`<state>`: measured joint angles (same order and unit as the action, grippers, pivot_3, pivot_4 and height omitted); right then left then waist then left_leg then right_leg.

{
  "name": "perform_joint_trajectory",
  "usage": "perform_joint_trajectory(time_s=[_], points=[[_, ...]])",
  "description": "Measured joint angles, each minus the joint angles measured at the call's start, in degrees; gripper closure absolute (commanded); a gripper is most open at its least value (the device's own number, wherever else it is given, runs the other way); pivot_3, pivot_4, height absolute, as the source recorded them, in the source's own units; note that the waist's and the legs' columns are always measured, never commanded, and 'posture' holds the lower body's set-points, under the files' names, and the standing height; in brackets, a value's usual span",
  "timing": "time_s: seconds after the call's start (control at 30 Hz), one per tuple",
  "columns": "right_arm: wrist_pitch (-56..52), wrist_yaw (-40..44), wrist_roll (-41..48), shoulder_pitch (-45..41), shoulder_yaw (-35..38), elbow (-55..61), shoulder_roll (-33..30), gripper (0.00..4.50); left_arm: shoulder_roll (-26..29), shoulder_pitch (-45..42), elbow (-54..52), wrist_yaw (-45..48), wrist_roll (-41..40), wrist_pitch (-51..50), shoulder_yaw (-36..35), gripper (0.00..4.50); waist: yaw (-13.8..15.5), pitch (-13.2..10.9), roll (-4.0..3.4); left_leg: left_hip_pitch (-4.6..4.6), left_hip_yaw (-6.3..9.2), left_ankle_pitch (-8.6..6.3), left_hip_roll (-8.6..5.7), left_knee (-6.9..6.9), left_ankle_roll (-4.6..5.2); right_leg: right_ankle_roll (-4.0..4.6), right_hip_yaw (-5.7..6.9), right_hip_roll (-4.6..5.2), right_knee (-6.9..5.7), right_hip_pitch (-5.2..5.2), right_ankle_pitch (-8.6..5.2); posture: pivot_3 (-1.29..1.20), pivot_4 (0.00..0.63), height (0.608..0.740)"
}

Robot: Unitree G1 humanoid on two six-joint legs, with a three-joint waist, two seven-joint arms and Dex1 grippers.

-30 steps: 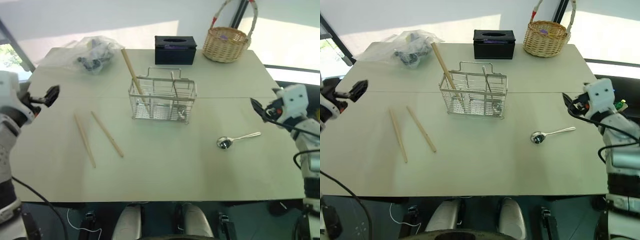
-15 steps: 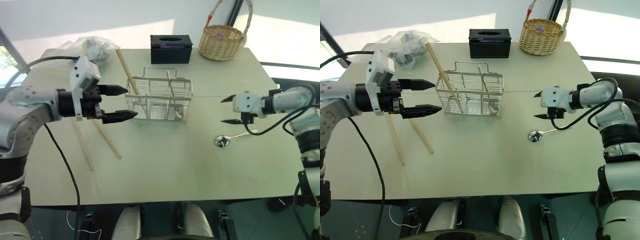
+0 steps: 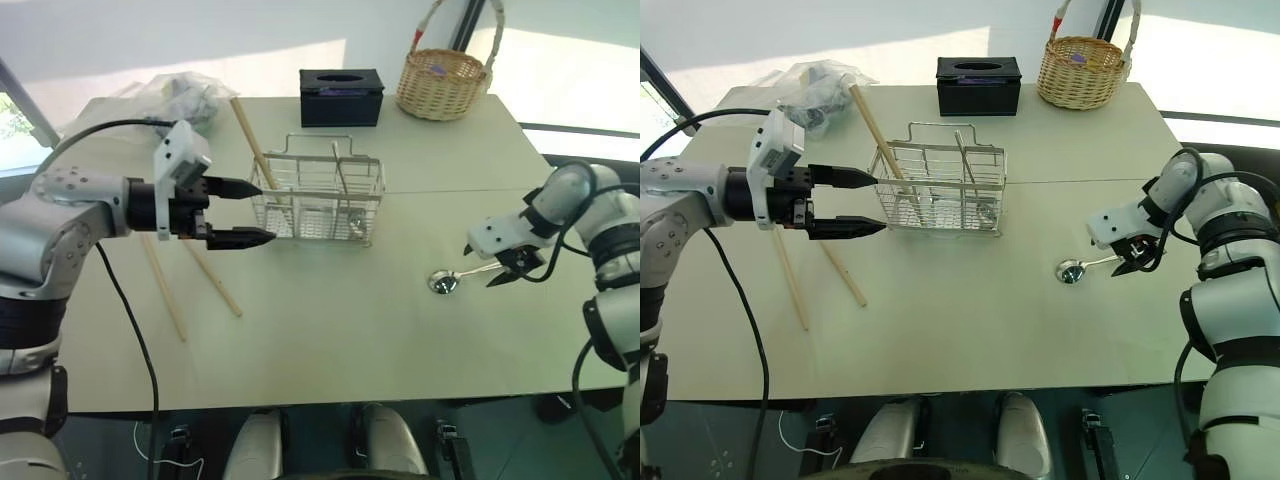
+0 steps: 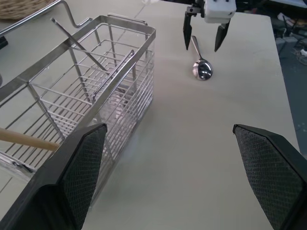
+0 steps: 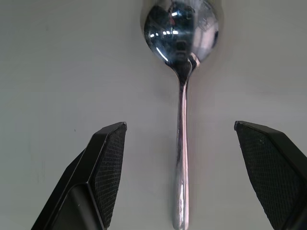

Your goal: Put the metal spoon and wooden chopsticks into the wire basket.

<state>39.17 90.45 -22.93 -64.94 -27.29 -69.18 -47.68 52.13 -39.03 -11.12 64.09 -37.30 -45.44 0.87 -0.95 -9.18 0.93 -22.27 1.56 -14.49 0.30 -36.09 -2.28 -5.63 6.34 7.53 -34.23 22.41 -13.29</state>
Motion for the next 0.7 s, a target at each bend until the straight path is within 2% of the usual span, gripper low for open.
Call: perform_joint_trajectory(time_s=[0.07, 0.2, 0.3, 0.47, 0.5, 0.7], points=[[-0.2, 0.4, 0.0, 0.0, 0.0, -0.5, 1.0, 0.75, -0.4, 0.0, -0.3, 0.0, 0.1, -0.2, 0.1, 0.05, 0.0, 0.0, 0.00, 0.00, 0.00, 0.18, 0.00, 0.00, -0.32, 0.00, 0.00, 0.00, -0.02, -0.01, 0.00, 0.00, 0.150, 0.706], [-1.2, -0.2, -0.5, 0.0, 0.1, -1.2, 2.3, 0.75, -0.4, 0.0, -1.3, -0.4, 0.1, -0.7, 0.1, 0.05, 0.0, 0.0, 0.00, 0.00, -0.01, 0.18, 0.00, 0.01, -0.32, 0.00, 0.00, 0.00, -0.02, -0.01, 0.00, 0.00, 0.150, 0.706], [-1.8, -1.1, -0.5, 0.0, 0.5, -1.6, 3.5, 1.61, -0.4, 0.0, -2.2, -0.5, 0.0, -1.3, 0.1, 0.00, 0.0, 0.0, 0.00, 0.00, -0.01, 0.19, 0.00, 0.00, -0.32, 0.00, -0.01, 0.00, -0.02, -0.02, 0.00, 0.00, 0.150, 0.706], [-3.5, 0.5, 0.2, 0.2, 1.4, -2.0, 4.4, 4.18, -0.4, 0.0, -3.0, -0.6, -0.5, -1.9, 0.1, 0.00, 0.1, 0.0, 0.00, 0.01, -0.01, 0.19, 0.00, -0.01, -0.33, 0.00, -0.01, 0.00, -0.03, -0.04, 0.01, 0.00, 0.150, 0.706], [-3.6, 0.7, 0.3, 0.2, 1.6, -2.0, 4.4, 4.45, -0.4, 0.0, -3.0, -0.6, -0.5, -2.0, 0.1, 0.00, 0.1, 0.0, 0.00, 0.01, -0.01, 0.19, 0.00, -0.01, -0.33, -0.01, -0.01, 0.00, -0.03, -0.05, 0.01, 0.00, 0.150, 0.706], [-2.9, 0.1, 0.7, 0.9, 2.3, -2.0, 4.2, 4.45, -0.4, -0.1, -3.0, -0.9, -0.4, -2.0, 0.1, 0.00, 0.0, 0.0, 0.01, 0.04, -0.01, 0.19, 0.00, -0.01, -0.33, -0.01, -0.01, 0.00, -0.03, -0.08, 0.01, 0.00, 0.150, 0.706]])
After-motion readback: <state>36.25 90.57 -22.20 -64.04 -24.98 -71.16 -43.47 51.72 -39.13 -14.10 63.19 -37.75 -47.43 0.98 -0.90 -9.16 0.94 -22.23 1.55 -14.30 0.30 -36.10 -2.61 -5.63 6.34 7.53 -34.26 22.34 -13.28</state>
